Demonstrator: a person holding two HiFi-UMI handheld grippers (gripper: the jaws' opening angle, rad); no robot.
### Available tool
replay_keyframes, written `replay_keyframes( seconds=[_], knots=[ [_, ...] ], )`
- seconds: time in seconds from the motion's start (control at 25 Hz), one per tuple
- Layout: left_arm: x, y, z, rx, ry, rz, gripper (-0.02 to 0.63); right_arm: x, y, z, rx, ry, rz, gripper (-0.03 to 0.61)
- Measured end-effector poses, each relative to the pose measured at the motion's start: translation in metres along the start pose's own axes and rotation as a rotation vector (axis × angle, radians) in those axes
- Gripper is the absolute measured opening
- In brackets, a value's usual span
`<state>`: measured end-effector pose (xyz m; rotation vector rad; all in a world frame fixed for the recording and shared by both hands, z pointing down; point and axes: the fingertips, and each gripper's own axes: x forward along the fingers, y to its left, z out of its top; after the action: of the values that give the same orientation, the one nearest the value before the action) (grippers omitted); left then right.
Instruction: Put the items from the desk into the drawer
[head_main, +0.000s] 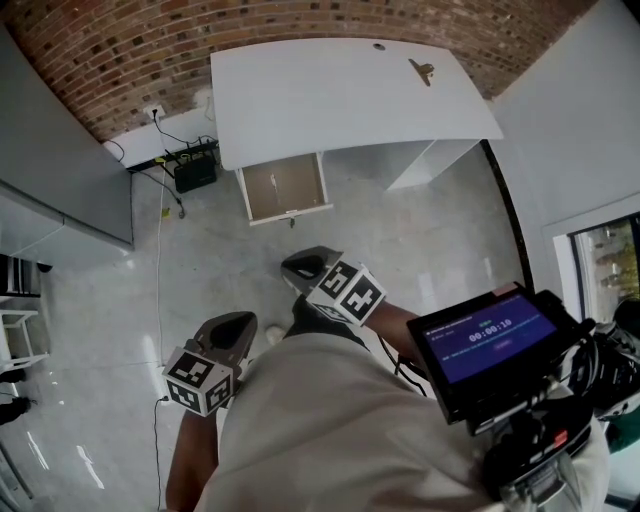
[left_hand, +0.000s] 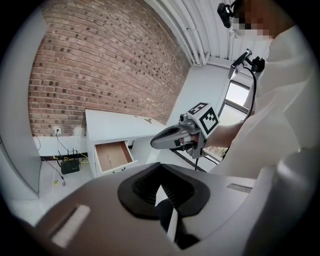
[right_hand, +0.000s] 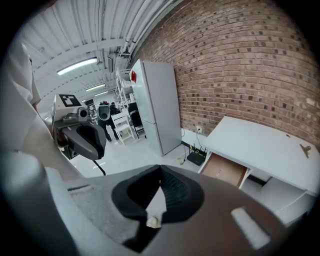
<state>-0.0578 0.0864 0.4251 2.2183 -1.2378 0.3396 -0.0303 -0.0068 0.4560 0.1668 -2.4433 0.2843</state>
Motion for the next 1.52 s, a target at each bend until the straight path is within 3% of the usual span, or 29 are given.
replay_keyframes(
  seconds=[0.76,1.52],
  knots=[
    [-0.011,-0.005,-0.014,-0.039,0.002,0.035,0.008,-0.002,0.021,0.002,-0.04,0.0,0.05,0.002],
    [0.0,-0.01,-0.016,-0.034,0.024,0.001,0.008,-0.003,0.016,-0.009,-0.008,0.012,0.035,0.002]
  ],
)
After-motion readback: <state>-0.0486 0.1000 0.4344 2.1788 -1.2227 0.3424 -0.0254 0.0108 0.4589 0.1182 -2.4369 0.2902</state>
